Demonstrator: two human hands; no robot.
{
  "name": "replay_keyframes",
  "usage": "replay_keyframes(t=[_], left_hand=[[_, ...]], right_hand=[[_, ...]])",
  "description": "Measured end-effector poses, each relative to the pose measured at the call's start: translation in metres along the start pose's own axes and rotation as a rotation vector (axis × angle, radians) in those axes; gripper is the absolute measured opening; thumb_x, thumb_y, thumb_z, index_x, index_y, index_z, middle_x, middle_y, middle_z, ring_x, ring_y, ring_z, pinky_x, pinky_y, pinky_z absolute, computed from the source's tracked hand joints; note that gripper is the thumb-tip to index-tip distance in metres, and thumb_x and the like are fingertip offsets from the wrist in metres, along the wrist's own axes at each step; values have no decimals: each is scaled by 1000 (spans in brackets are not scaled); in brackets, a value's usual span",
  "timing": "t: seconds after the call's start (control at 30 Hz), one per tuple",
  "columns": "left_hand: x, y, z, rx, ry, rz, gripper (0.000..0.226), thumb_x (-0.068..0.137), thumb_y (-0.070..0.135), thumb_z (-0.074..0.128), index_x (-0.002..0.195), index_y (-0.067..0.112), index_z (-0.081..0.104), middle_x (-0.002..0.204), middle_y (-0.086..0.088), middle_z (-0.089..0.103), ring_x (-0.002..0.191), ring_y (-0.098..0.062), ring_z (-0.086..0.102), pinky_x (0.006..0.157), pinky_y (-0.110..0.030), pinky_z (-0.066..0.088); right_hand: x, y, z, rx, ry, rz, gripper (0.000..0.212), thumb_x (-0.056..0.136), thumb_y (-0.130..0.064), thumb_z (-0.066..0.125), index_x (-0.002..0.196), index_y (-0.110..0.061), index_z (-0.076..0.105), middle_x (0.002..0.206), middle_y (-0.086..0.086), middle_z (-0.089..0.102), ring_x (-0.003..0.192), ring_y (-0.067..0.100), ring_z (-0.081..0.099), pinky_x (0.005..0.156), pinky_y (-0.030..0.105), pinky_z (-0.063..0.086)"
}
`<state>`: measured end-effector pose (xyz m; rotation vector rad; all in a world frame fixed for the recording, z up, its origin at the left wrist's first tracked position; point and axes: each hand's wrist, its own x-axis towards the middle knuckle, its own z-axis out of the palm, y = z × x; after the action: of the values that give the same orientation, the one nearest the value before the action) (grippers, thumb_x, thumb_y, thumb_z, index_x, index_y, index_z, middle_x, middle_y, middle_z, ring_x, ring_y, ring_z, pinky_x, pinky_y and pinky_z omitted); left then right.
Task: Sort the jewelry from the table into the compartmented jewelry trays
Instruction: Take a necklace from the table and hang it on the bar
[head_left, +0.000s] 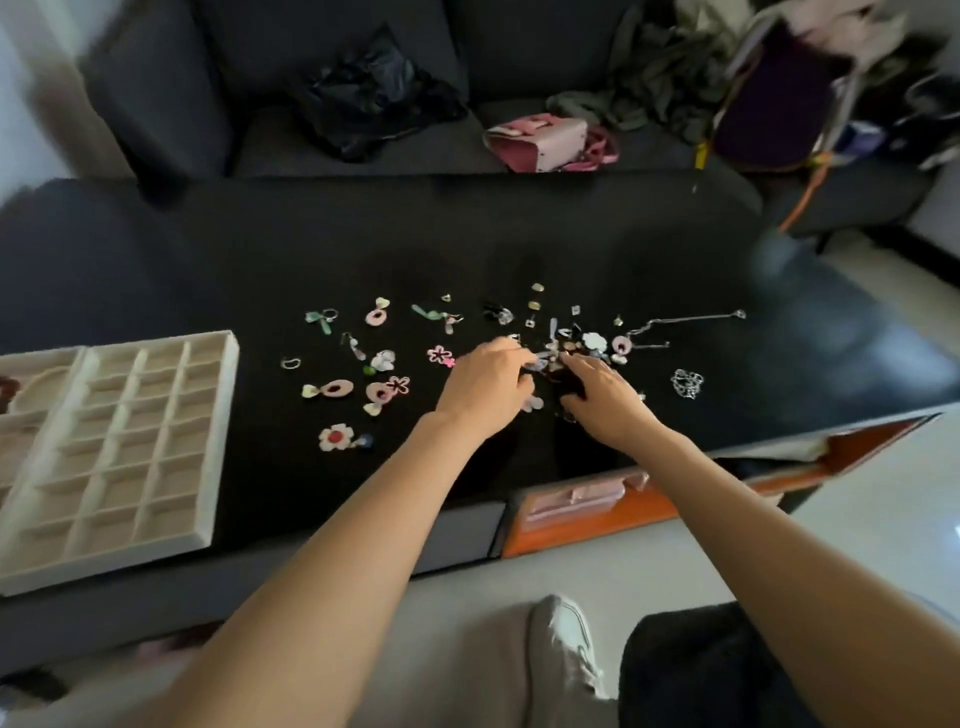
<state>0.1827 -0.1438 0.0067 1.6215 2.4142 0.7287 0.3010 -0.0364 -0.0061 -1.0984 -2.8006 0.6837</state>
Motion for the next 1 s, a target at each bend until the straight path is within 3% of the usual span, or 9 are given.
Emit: replay_keyframes(t=[0.17, 0.23, 0.33, 0.53, 0.6, 0.7, 0.8, 0.93, 1.0], left_hand=[[17, 17, 32, 63, -48, 73, 27, 88, 33, 63, 110, 18, 66, 129, 0, 50, 124, -20, 42, 98, -36, 34], [21, 19, 37, 66, -20, 49, 22, 86, 32, 65, 103, 19, 67, 125, 0, 50, 122, -19, 40, 97, -35, 33], [27, 23, 42, 107, 8, 15, 12, 88, 27, 63, 95, 19, 69, 122, -1, 49, 120, -20, 39, 94, -35, 34], [34, 21, 48, 246, -73, 11, 28, 97, 27, 48, 114, 11, 63, 127, -7, 44, 120, -25, 36, 94, -35, 36], [33, 21, 45, 117, -26, -52, 25, 97, 25, 49, 110, 9, 63, 124, -8, 47, 118, -26, 38, 92, -33, 38], [31, 23, 31, -353, 18, -212, 17, 96, 16, 50, 109, 9, 59, 115, -6, 57, 112, -20, 50, 90, -31, 46], [27, 28, 12, -791, -72, -330, 40, 95, -1, 42, 134, 8, 44, 116, -3, 62, 107, -14, 58, 96, -27, 45], [19, 29, -19, -935, -117, -333, 43, 94, 9, 50, 136, 8, 45, 119, -10, 62, 105, -13, 60, 83, -21, 46], [13, 25, -38, -933, -134, -325, 40, 91, 14, 56, 130, 9, 51, 112, -8, 66, 103, -15, 63, 89, -27, 46]], right_hand=[[-7, 34, -3, 36, 145, -82, 47, 90, -13, 61, 134, -10, 48, 133, 10, 49, 123, 25, 47, 95, 24, 33], [-5, 37, -5, 36, 154, -91, 33, 89, -15, 63, 120, -8, 57, 121, 9, 53, 112, 24, 51, 83, 21, 33], [0, 38, -7, 20, 137, -104, 21, 88, -17, 64, 106, -6, 62, 122, 9, 51, 112, 23, 50, 82, 18, 31], [10, 32, -11, -4, 116, -85, 17, 90, -18, 62, 97, -3, 64, 115, 9, 51, 108, 21, 50, 77, 16, 30], [9, 27, -14, 117, 154, -55, 15, 91, -17, 61, 95, -3, 61, 102, 7, 56, 97, 21, 55, 72, 21, 36], [4, 16, -23, 404, 194, -33, 10, 90, -14, 61, 91, -5, 58, 83, 6, 64, 77, 17, 60, 65, 21, 46], [0, -2, -35, 689, 188, -30, 6, 89, -8, 62, 91, -7, 58, 83, 11, 68, 73, 16, 67, 66, 19, 56], [-4, -30, -52, 969, 153, 10, 22, 88, 1, 61, 107, -9, 61, 88, 14, 68, 80, 21, 69, 76, 26, 58], [-8, -44, -62, 1072, 111, -12, 24, 89, 4, 58, 110, -7, 62, 91, 16, 68, 82, 20, 69, 79, 26, 58]])
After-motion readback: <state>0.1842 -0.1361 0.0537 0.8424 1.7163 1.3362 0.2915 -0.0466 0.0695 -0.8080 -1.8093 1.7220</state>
